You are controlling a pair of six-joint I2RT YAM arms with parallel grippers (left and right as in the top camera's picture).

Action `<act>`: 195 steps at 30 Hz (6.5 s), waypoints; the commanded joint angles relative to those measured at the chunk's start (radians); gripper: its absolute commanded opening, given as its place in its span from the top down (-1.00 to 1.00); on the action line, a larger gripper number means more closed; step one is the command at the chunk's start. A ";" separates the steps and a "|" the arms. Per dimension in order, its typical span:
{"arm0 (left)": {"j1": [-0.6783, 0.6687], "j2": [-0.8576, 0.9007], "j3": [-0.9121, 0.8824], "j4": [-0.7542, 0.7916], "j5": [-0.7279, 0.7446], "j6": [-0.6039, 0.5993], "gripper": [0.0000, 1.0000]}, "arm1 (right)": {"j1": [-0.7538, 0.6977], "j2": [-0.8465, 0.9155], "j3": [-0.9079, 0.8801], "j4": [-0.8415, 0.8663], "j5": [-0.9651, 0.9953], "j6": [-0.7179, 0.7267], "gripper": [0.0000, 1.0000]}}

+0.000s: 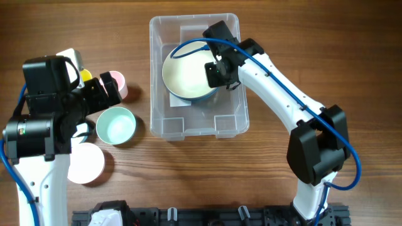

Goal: Pack container
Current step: 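Adjust the cream bowl onto the teal stack, then release and withdraw right gripper, then move the left gripper to the small white cup, then carry the white cup with the left gripper into the bin and release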

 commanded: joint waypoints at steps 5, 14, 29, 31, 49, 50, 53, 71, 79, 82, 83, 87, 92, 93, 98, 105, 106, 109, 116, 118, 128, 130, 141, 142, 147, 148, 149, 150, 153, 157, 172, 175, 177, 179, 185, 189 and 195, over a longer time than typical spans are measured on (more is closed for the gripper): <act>0.005 0.004 0.010 -0.011 0.012 0.005 -0.99 | 0.003 0.002 -0.091 0.032 -0.009 0.023 0.91; 0.005 0.004 0.010 -0.011 0.012 0.005 -1.00 | 0.003 -0.016 -0.046 0.036 -0.023 -0.021 0.91; 0.005 0.004 0.010 -0.011 0.012 0.005 -0.99 | 0.125 -0.048 -0.078 -0.168 -0.276 -0.336 0.91; 0.005 0.004 0.010 -0.011 0.012 0.005 -0.99 | 0.140 -0.048 -0.097 -0.122 -0.271 -0.336 0.91; 0.005 0.004 0.010 -0.011 0.012 0.005 -1.00 | 0.144 -0.005 -0.201 0.208 -0.027 -0.146 0.91; 0.005 0.004 0.010 -0.011 0.012 0.005 -1.00 | 0.144 -0.005 -0.201 0.208 -0.005 -0.129 0.91; 0.005 0.004 0.010 -0.011 0.012 0.005 -0.99 | 0.144 -0.005 -0.201 0.208 0.016 -0.116 0.92; 0.005 0.004 0.010 -0.018 0.012 0.005 -0.99 | 0.151 -0.078 -0.186 0.203 0.041 -0.109 0.91; 0.005 0.004 0.010 -0.018 0.012 0.005 -1.00 | -0.040 -0.495 -0.153 0.161 0.096 -0.005 -0.69; 0.005 0.004 0.010 -0.019 0.012 0.006 -0.99 | -0.254 -0.583 -0.153 0.080 0.010 -0.001 -0.72; 0.005 0.004 0.010 -0.018 0.012 0.005 -0.99 | -0.327 -0.591 -0.153 0.039 -0.013 -0.006 -0.72; 0.005 0.004 0.010 -0.018 0.007 0.005 -0.99 | -0.522 -0.574 -0.169 -0.108 -0.024 -0.049 -0.75; 0.047 0.004 0.011 -0.021 -0.127 -0.133 -0.99 | -0.610 -0.541 -0.195 -0.134 -0.104 -0.067 -0.76; 0.081 0.008 0.014 -0.014 -0.127 -0.135 -0.99 | -0.610 -0.535 -0.196 -0.134 -0.103 -0.067 -0.74; 0.404 0.121 0.109 -0.014 -0.126 -0.217 -1.00 | -0.610 -0.510 -0.196 -0.134 -0.126 -0.068 -0.68; 0.622 0.450 0.144 0.035 -0.119 -0.261 -0.99 | -0.610 -0.506 -0.196 -0.136 -0.133 -0.068 -0.66; 0.621 0.488 0.144 0.041 -0.119 -0.261 -1.00 | -0.610 -0.506 -0.196 -0.136 -0.133 -0.068 -0.66; 0.621 0.610 0.144 0.063 -0.106 -0.261 -0.99 | -0.610 -0.506 -0.196 -0.137 -0.133 -0.068 -0.66; 0.620 0.755 0.144 0.112 -0.055 -0.261 -0.64 | -0.610 -0.506 -0.196 -0.136 -0.132 -0.068 -0.63; 0.620 0.760 0.144 0.136 -0.055 -0.261 -0.47 | -0.610 -0.506 -0.196 -0.136 -0.132 -0.068 -0.64; 0.511 0.788 0.143 0.204 -0.113 -0.226 -0.52 | -0.610 -0.506 -0.196 -0.136 -0.132 -0.068 -0.63; 0.477 0.795 0.143 0.211 -0.127 -0.227 -0.55 | -0.610 -0.506 -0.196 -0.136 -0.129 -0.069 -0.63; 0.455 0.799 0.126 0.208 -0.156 -0.227 -0.47 | -0.610 -0.506 -0.196 -0.134 -0.129 -0.075 -0.61; 0.455 0.799 0.116 0.212 -0.157 -0.227 -0.47 | -0.610 -0.506 -0.196 -0.134 -0.129 -0.076 -0.61; 0.457 0.817 0.074 0.230 -0.157 -0.227 -0.36 | -0.610 -0.506 -0.196 -0.135 -0.129 -0.076 -0.57; 0.457 0.822 0.072 0.230 -0.157 -0.227 -0.31 | -0.610 -0.506 -0.196 -0.135 -0.129 -0.076 -0.57; 0.457 0.828 0.071 0.230 -0.157 -0.227 -0.23 | -0.610 -0.506 -0.196 -0.135 -0.129 -0.075 -0.57; 0.457 0.829 0.071 0.231 -0.157 -0.227 -0.12 | -0.610 -0.506 -0.196 -0.136 -0.129 -0.076 -0.57; 0.458 0.827 0.072 0.246 -0.157 -0.227 0.38 | -0.610 -0.506 -0.196 -0.140 -0.129 -0.079 -0.56; 0.459 0.826 0.072 0.253 -0.177 -0.227 0.81 | -0.610 -0.506 -0.196 -0.143 -0.129 -0.088 -0.55; 0.383 0.510 0.373 -0.057 -0.139 -0.230 0.93 | -0.610 -0.506 -0.196 -0.143 -0.130 -0.090 -0.54; 0.252 0.446 0.478 -0.141 -0.052 -0.223 0.93 | -0.610 -0.506 -0.196 -0.150 -0.129 -0.083 -0.51; 0.111 0.427 0.526 -0.179 -0.014 -0.224 0.93 | -0.612 -0.506 -0.196 -0.162 -0.089 -0.022 -0.53; -0.019 0.427 0.541 -0.191 0.000 -0.236 0.93 | -0.616 -0.506 -0.196 -0.176 -0.011 0.044 -0.55; -0.463 0.507 0.541 -0.117 -0.002 -0.388 0.92 | -0.729 -0.506 -0.196 -0.221 -0.026 0.105 -0.64; -0.606 0.599 0.541 -0.068 -0.002 -0.507 0.92 | -0.759 -0.506 -0.196 -0.223 -0.095 0.063 -0.64; -0.704 0.750 0.540 -0.098 -0.005 -0.605 0.92 | -0.759 -0.506 -0.196 -0.225 -0.096 0.063 -0.64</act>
